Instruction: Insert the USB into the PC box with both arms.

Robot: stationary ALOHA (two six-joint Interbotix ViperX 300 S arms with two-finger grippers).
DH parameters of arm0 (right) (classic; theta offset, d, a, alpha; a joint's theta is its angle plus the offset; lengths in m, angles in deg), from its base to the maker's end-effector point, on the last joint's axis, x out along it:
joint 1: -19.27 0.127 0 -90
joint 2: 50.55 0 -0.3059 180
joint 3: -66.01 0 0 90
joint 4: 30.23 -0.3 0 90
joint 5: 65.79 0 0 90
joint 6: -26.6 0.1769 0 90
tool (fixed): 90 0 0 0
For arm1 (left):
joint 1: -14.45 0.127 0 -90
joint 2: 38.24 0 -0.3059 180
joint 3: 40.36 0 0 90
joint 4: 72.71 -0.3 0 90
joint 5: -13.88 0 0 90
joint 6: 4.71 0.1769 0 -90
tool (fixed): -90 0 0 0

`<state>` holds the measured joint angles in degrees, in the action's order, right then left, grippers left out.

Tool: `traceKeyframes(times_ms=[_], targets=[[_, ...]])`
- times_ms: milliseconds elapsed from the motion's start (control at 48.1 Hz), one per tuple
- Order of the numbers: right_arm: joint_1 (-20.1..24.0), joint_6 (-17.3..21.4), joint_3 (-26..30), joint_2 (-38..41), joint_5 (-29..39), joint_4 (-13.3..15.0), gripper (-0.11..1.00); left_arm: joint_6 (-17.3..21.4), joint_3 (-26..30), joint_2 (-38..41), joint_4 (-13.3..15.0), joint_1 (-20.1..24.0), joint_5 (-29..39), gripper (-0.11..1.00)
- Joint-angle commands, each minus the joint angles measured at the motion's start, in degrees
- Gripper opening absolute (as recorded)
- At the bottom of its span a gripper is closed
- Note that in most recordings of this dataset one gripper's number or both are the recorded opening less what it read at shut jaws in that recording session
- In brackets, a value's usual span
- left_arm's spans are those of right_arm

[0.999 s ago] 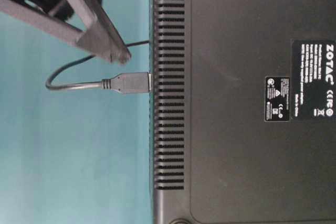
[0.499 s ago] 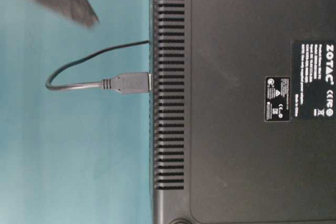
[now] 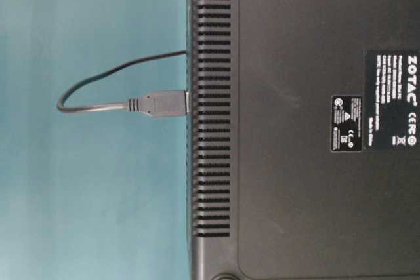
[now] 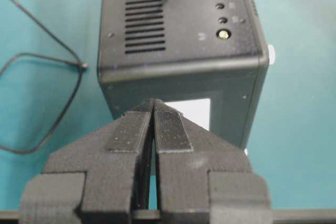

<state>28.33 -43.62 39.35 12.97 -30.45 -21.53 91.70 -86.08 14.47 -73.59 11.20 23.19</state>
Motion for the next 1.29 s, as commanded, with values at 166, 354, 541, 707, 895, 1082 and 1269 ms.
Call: traceKeyframes(times_ms=[166,354,541,707,895,1082,1269], targets=[[0.2,0.0,-2.2,-3.4,-0.2,0.2,0.71,-0.1,1.7,0.2,-0.1,-0.2,-0.6,0.0],[0.3,0.1,-4.0,-4.9,-0.7,0.2,0.71,-0.3,1.7,0.3,-0.1,-0.2,-0.7,0.0],[0.3,0.0,-4.9,-6.1,-1.3,0.2,0.71,-0.3,1.7,0.4,-0.1,-0.2,-2.5,0.0],[0.3,0.1,-5.4,-6.9,-1.3,0.2,0.7,-0.3,1.5,0.9,-0.1,-0.2,-2.7,0.0],[0.4,0.0,-5.6,-6.9,-1.3,0.2,0.71,-0.3,1.8,1.9,-0.1,-0.2,-2.7,0.0],[0.4,0.0,-5.7,-6.9,-1.6,0.2,0.71,-0.3,1.9,2.7,-0.1,-0.2,-2.7,0.0],[0.4,0.0,-5.9,-6.9,-1.9,0.2,0.71,-0.3,2.0,2.7,-0.1,-0.2,-2.7,0.0]])
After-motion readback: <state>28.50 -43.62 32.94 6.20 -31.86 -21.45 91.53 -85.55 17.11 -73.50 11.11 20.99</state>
